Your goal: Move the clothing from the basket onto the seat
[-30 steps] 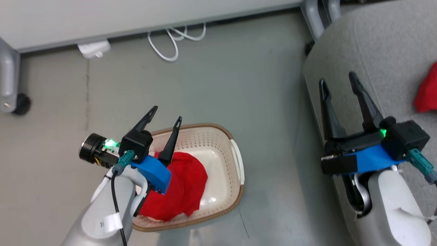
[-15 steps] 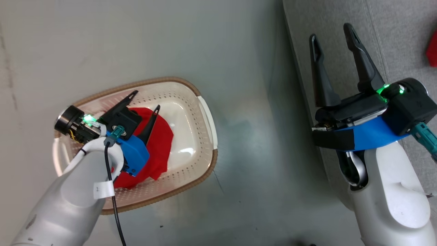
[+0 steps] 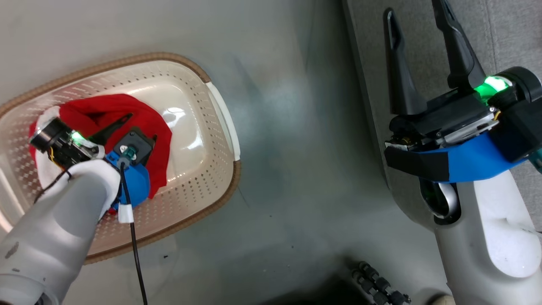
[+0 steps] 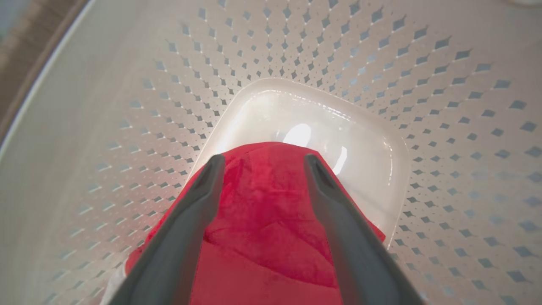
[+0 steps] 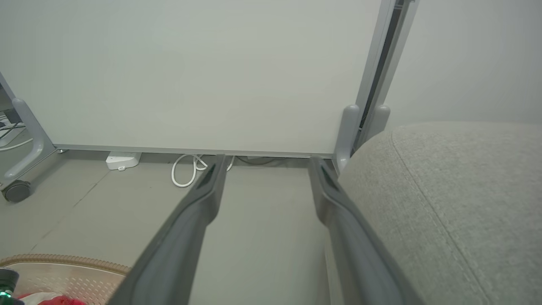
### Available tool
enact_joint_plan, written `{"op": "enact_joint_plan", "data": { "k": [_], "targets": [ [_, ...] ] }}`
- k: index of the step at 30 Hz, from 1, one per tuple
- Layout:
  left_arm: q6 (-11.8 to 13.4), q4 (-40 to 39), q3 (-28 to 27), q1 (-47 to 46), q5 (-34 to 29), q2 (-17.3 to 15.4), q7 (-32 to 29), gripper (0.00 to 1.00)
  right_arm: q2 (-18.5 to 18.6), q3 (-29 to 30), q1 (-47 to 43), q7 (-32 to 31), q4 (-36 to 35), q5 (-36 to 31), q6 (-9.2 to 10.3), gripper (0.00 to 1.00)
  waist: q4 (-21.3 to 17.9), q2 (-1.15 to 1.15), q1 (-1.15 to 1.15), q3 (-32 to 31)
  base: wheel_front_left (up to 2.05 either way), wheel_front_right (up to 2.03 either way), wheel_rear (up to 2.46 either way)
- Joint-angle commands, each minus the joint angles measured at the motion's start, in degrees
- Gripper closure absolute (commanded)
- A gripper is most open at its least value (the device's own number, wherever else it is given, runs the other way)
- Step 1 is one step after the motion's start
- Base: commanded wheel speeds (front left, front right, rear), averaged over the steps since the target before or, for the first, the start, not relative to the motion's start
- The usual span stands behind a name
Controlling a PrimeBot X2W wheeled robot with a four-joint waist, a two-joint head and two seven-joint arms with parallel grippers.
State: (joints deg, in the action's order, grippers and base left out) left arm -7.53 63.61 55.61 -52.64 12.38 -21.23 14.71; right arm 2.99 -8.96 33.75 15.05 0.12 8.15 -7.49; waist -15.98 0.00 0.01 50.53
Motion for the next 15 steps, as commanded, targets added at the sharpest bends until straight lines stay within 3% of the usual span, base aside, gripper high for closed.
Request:
{"op": "enact_joint_plan", "data": {
  "k": [1, 15],
  "targets": [
    [0.08, 0.32, 0.37, -1.21, 0.34, -0.06, -0.11, 0.0, -0.17, -0.08, 0.8, 0.2, -0.46, 0.08, -0.01, 0.0, -1.11, 0.0, -0.01, 2.04, 0.0, 0.0, 0.0],
    [0.09, 7.66, 9.25, -9.57, 2.76, -1.48, -5.41, 0.0, -0.16, -0.41, 1.46, 0.2, -5.17, 0.87, -0.01, 0.0, -2.61, 0.0, -0.01, 10.31, 0.0, 0.0, 0.0]
  ]
}}
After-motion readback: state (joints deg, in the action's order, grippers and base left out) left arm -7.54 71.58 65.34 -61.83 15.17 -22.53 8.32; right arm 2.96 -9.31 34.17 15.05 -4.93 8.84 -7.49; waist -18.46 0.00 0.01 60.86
